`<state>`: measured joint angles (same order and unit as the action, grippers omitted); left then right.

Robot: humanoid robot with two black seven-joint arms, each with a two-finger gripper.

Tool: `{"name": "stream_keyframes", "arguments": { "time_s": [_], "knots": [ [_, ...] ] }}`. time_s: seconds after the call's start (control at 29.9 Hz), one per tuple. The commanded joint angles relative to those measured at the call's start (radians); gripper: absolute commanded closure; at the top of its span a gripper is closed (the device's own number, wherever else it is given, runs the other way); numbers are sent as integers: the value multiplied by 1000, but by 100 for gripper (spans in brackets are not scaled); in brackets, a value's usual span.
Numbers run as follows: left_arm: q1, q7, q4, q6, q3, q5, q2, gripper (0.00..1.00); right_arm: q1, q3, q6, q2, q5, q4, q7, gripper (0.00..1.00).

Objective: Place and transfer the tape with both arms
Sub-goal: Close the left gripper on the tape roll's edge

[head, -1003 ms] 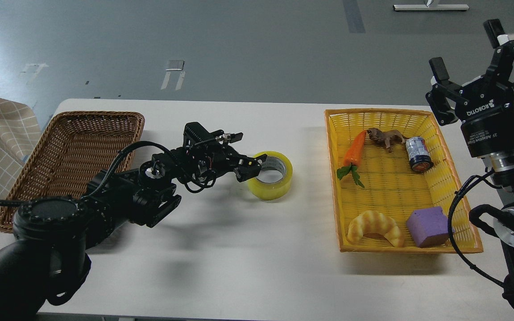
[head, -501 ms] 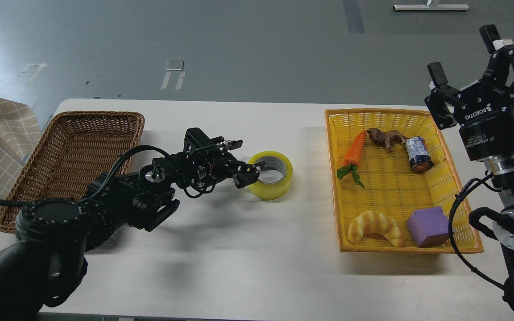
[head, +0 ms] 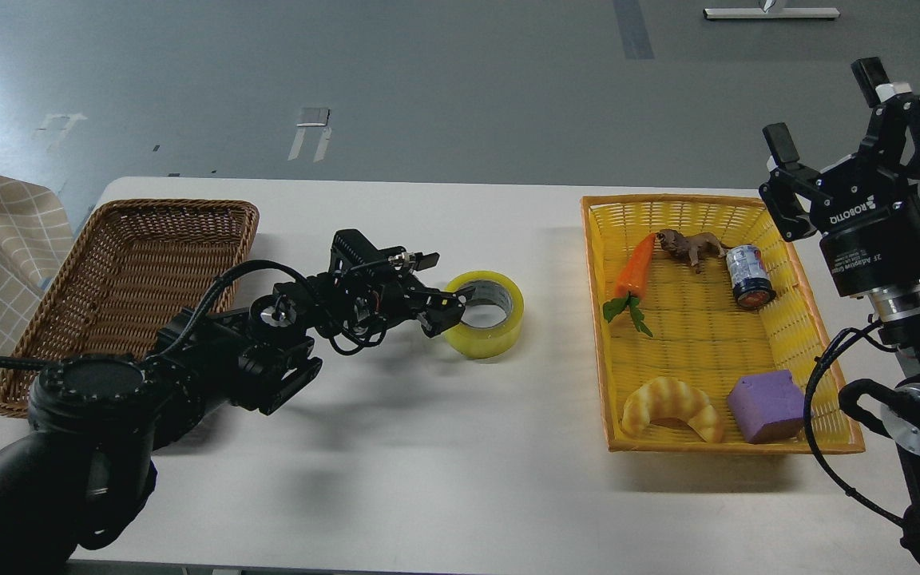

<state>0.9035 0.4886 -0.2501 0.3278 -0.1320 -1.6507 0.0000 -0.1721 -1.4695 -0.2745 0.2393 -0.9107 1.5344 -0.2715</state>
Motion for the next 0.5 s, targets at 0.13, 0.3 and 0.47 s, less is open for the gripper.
{"name": "stream_keyframes", "arguments": {
  "time_s": [0.13,0.3,0.47],
  "knots": [
    [-6,0,0,5,-1,40,0,44,3,0,0,0,-19,-2,2,1],
    [-6,0,0,5,-1,40,0,45,3,0,0,0,-19,-2,2,1],
    [-6,0,0,5,-12,42,0,50,3,0,0,0,-19,-10,2,1]
  ]
}}
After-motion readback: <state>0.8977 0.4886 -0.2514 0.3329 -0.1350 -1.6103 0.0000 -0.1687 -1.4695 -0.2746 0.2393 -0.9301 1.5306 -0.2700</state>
